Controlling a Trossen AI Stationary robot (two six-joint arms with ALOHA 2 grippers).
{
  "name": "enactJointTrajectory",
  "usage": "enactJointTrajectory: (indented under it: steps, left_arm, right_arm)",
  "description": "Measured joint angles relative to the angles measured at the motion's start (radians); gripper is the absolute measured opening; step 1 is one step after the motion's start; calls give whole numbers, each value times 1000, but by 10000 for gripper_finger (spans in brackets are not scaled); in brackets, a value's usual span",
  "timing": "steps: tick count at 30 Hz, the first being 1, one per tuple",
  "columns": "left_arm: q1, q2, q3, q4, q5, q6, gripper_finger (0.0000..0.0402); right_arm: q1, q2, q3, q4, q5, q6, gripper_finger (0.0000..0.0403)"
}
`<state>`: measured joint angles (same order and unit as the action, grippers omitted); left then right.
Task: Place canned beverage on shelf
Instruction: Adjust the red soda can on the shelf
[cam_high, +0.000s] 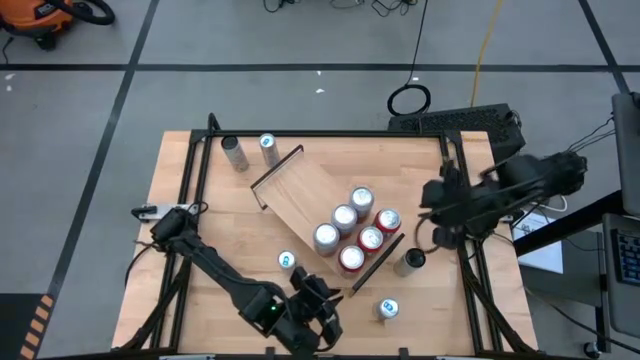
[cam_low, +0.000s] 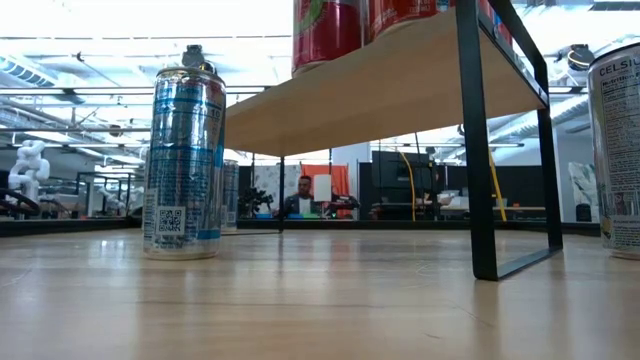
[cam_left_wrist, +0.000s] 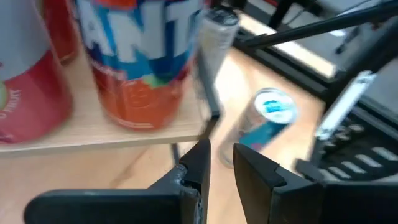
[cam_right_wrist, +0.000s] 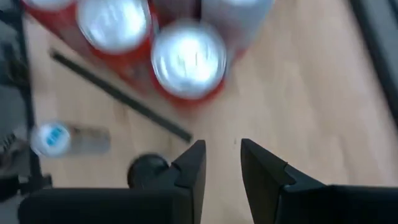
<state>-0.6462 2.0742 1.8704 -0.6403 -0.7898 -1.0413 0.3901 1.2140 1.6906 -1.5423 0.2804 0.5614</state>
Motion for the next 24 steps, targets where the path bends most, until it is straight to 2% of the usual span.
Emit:
enactJointTrajectory:
  steps: [5, 9, 13, 24]
  left_arm:
    - [-31, -31, 19, 4, 8, 0, 70]
    - [-49, -68, 19, 3, 8, 0, 70]
    - [-55, -102, 19, 3, 4, 2, 70]
    - [-58, -127, 20, 3, 5, 2, 70]
  right_arm:
    - [-34, -56, -210, 58, -46, 17, 77]
    - [-90, -69, -302, 163, -88, -38, 77]
    - [-134, -62, -322, 276, -129, -116, 77]
    - [-176, -47, -323, 331, -155, -191, 77]
